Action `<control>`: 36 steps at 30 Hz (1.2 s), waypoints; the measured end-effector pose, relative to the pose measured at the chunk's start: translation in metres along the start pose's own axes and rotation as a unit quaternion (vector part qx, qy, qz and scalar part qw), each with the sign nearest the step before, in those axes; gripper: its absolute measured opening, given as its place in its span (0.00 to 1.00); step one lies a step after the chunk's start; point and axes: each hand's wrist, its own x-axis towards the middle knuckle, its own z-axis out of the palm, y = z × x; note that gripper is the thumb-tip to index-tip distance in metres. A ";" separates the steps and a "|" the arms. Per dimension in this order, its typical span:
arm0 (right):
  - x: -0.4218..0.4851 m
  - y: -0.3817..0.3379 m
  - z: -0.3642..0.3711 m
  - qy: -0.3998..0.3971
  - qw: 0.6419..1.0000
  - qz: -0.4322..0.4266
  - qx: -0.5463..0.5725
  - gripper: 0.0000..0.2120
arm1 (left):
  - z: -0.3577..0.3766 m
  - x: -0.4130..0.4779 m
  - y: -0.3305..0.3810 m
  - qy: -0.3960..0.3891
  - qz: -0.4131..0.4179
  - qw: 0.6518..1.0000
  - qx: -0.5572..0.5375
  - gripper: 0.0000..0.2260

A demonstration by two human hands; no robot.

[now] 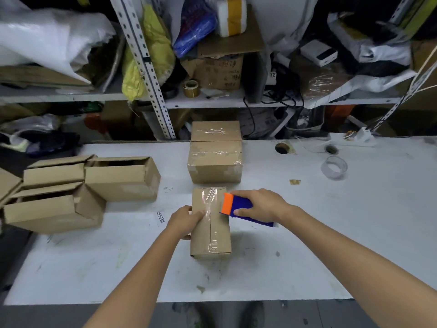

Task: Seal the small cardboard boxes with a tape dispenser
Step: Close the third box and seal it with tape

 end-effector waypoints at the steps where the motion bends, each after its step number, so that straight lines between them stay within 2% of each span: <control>1: 0.003 -0.003 0.001 -0.001 1.000 -0.003 -0.002 0.28 | -0.001 0.000 -0.004 0.003 -0.009 1.000 -0.026 0.19; 4: 0.011 -0.010 -0.001 -0.004 1.000 -0.008 0.006 0.29 | -0.004 0.002 -0.015 0.003 -0.023 0.997 -0.068 0.20; 7: 0.013 -0.014 -0.004 -0.002 1.000 -0.019 -0.012 0.29 | -0.010 0.004 -0.020 0.010 -0.024 0.997 -0.071 0.28; 10: 0.012 -0.019 -0.013 -0.001 0.999 -0.035 -0.016 0.29 | -0.014 0.001 -0.012 0.081 0.064 0.994 0.035 0.29; 12: 0.010 -0.025 -0.023 0.002 0.998 -0.054 -0.013 0.29 | -0.020 -0.006 0.003 0.126 0.153 0.980 0.007 0.24; 13: 0.010 -0.028 -0.028 0.006 0.998 -0.064 -0.014 0.30 | -0.024 -0.011 0.013 0.104 0.181 0.977 -0.052 0.22; 15: 0.008 -0.035 -0.038 0.018 0.996 -0.083 -0.016 0.30 | -0.034 -0.019 0.032 0.002 0.198 0.969 -0.148 0.21; 18: 0.004 -0.046 -0.056 0.038 0.994 -0.102 -0.009 0.30 | -0.049 -0.024 0.044 -0.100 0.190 0.959 -0.185 0.19; 21: -0.001 -0.053 -0.070 0.049 0.992 -0.117 0.000 0.30 | -0.059 -0.025 0.048 -0.138 0.183 0.946 -0.227 0.13; 26: -0.006 -0.065 -0.075 0.044 0.987 -0.152 -0.006 0.29 | -0.063 -0.024 0.051 -0.166 0.158 0.944 -0.238 0.14; 30: -0.005 -0.070 -0.075 0.046 0.987 -0.157 -0.006 0.29 | -0.063 -0.022 0.051 -0.129 0.178 0.951 -0.216 0.10; 33: 0.001 -0.071 -0.072 0.031 0.988 -0.150 -0.018 0.29 | -0.061 -0.014 0.048 -0.052 0.199 0.965 -0.161 0.09; 36: 0.006 -0.053 -0.079 -0.008 0.993 -0.109 -0.045 0.28 | -0.064 -0.001 0.034 0.026 0.162 0.971 -0.175 0.08</control>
